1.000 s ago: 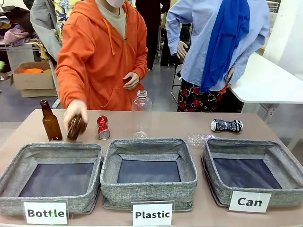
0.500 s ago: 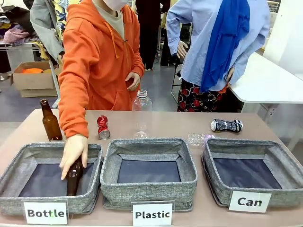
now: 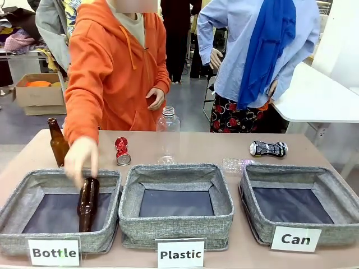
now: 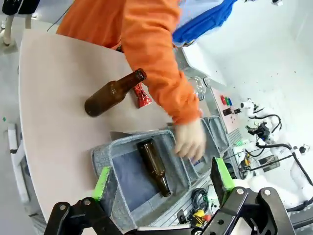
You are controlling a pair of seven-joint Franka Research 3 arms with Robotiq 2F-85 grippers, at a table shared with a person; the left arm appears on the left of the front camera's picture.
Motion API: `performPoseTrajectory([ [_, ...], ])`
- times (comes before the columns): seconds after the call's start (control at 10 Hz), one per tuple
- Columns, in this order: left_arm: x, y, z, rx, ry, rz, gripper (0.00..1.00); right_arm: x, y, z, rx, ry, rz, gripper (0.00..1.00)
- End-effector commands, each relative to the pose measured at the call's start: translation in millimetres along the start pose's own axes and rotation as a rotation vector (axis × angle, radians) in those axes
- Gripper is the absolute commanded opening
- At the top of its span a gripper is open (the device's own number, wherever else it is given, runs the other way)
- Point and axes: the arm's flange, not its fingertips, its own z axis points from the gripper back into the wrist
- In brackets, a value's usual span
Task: Sort the can waste into the basket.
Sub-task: Pick up the can waste from the table and place it in the right Fabric basket.
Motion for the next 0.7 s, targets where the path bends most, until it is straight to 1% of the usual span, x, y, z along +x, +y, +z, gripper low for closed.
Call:
performPoseTrajectory([
  [0.0, 7, -18, -4, 0.041, 0.006, -0.039, 1.00, 2, -2, 0, 0.026, -0.015, 0.021, 1.00],
  [0.1, 14, -35, -14, 0.066, 0.028, -0.086, 1.00, 2, -2, 0, 0.026, -0.015, 0.021, 1.00],
  [0.2, 23, -60, -32, 0.114, 0.073, -0.145, 1.00, 2, -2, 0, 0.026, -0.015, 0.021, 1.00],
  [0.3, 34, -85, -55, 0.180, 0.140, -0.201, 1.00, 2, -2, 0, 0.026, -0.015, 0.021, 1.00],
  [0.5, 46, -133, -105, 0.281, 0.238, -0.324, 1.00, 2, -2, 0, 0.026, -0.015, 0.021, 1.00],
  [0.6, 50, -158, -139, 0.360, 0.311, -0.379, 1.00, 2, -2, 0, 0.026, -0.015, 0.021, 1.00],
])
